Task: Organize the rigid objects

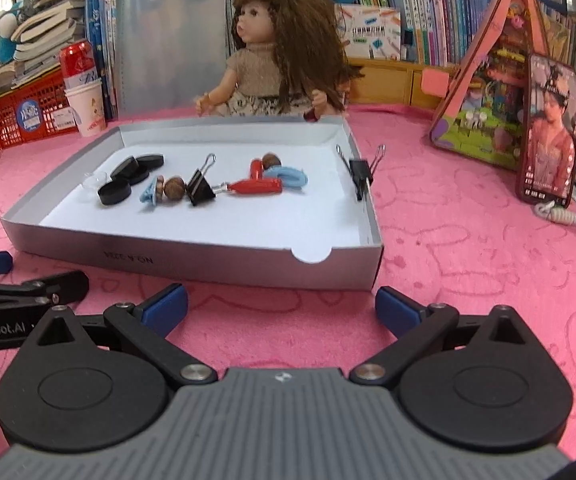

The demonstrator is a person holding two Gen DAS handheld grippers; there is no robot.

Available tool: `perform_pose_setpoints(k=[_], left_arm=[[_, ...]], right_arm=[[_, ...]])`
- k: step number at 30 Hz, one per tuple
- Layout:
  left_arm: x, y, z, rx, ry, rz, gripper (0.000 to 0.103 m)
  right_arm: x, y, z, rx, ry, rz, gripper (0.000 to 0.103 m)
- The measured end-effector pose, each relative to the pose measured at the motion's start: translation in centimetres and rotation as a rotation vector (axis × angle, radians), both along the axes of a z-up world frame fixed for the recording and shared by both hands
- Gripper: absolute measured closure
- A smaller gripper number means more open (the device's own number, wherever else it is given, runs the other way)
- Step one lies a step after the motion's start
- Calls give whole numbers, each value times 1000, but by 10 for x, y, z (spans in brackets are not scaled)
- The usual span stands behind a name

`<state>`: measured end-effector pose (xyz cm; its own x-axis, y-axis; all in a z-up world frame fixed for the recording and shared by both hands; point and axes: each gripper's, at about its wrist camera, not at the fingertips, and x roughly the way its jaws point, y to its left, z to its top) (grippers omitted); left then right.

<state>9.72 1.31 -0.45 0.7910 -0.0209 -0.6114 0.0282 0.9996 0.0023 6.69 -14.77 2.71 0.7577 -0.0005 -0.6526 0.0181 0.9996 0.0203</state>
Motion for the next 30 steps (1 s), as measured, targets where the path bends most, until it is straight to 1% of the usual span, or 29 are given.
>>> perform_pose_setpoints(k=[8,30], left_arm=[[3,2,-1,-9,8,-9,1],[5,1,-3,-5,11,-6,0]], right_arm=[[2,6,-2,-40,13,9,0],[2,5,-2,-37,14,9,0]])
